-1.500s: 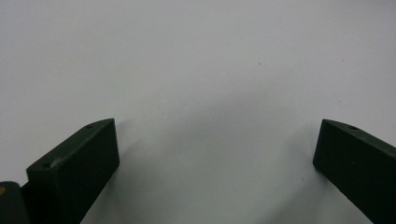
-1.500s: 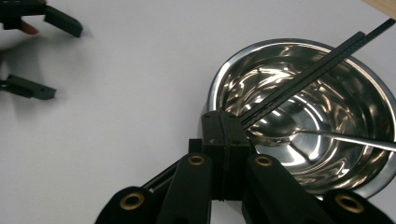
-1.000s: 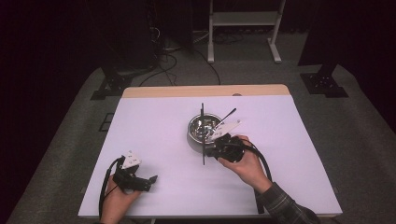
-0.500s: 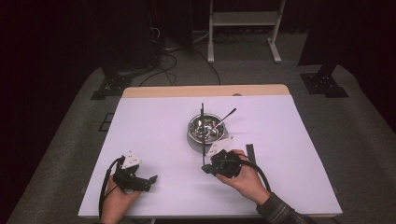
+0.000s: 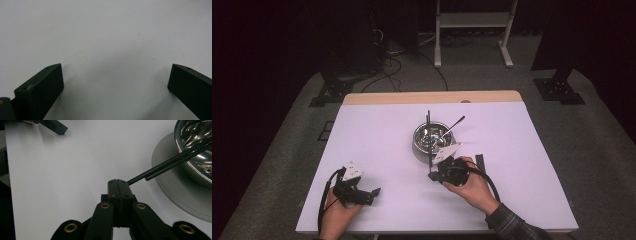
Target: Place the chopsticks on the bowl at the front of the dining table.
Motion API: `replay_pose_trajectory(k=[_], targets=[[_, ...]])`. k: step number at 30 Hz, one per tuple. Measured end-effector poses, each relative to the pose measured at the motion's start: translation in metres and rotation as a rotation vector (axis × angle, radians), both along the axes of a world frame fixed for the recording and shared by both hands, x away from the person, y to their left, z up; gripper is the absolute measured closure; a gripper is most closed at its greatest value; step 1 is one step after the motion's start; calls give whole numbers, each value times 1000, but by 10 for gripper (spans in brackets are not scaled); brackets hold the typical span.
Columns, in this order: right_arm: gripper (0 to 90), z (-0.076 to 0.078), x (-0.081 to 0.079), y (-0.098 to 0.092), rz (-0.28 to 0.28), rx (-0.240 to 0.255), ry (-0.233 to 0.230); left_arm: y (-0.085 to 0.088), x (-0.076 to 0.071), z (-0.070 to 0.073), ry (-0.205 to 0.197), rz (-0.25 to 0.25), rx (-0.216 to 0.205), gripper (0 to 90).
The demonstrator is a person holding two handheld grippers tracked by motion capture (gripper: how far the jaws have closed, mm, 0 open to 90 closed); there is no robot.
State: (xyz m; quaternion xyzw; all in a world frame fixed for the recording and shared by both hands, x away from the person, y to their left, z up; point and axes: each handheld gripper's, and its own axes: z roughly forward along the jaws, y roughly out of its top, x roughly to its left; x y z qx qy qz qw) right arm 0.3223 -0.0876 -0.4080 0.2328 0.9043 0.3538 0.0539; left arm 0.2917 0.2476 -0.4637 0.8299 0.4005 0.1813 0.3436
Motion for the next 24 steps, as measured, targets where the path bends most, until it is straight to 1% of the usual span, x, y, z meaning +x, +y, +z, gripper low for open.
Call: replay_pose_trajectory(k=[4, 7, 16, 24], targets=[[897, 0, 4, 0, -3, -5, -5, 0, 0, 0, 0, 0, 0, 0], [896, -1, 6, 0, -16, -4, -4, 0, 0, 0, 0, 1, -1, 0], [896, -5, 13, 3, -19, -21, -7, 0, 0, 0, 0, 1, -3, 0], [896, -5, 18, 4, -32, -19, -8, 0, 0, 0, 0, 1, -3, 0]])
